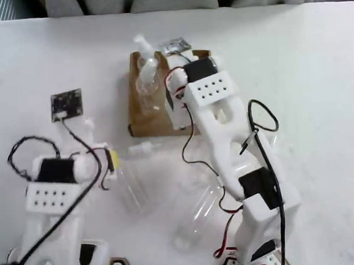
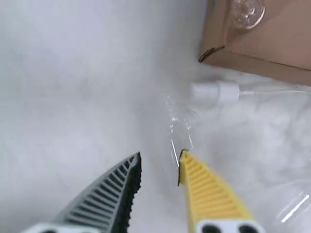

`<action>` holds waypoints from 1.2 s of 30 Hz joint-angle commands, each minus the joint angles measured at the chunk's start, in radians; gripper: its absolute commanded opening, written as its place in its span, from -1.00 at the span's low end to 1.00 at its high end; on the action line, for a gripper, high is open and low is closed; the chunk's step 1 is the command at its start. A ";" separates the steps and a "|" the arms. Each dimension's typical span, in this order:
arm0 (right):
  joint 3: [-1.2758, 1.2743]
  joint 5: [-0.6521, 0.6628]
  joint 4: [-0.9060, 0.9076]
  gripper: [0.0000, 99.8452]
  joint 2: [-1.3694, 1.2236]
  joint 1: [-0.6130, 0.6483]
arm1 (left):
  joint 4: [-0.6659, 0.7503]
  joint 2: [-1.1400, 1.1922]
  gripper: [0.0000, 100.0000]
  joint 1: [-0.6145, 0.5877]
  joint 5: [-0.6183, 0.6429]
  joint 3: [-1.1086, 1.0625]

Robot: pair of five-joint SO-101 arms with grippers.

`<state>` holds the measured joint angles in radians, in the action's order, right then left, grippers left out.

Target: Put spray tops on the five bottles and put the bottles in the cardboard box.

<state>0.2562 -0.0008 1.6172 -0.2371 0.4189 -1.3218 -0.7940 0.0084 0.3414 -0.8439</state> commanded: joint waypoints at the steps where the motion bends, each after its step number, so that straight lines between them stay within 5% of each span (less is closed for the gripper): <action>1: 0.003 0.014 -0.065 -0.81 0.030 -0.031 | -0.038 0.159 -0.67 0.068 0.095 0.121; 6: -0.048 0.014 -0.117 -0.81 0.036 -0.022 | 0.005 0.268 -0.46 0.110 0.114 0.120; 13: -0.054 0.017 -0.130 -0.81 0.038 -0.025 | 0.017 0.418 -0.46 0.104 0.147 0.106; 20: -0.054 0.077 -0.130 -0.81 0.031 -0.022 | 0.192 0.590 -0.46 0.104 0.157 0.066; 36: -0.074 0.078 -0.130 -0.81 0.036 -0.030 | 0.330 0.602 -0.46 0.047 0.198 0.068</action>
<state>0.1949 0.0652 1.4991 -0.2371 0.4020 -1.0073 -0.1895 0.0652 0.5439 -0.7887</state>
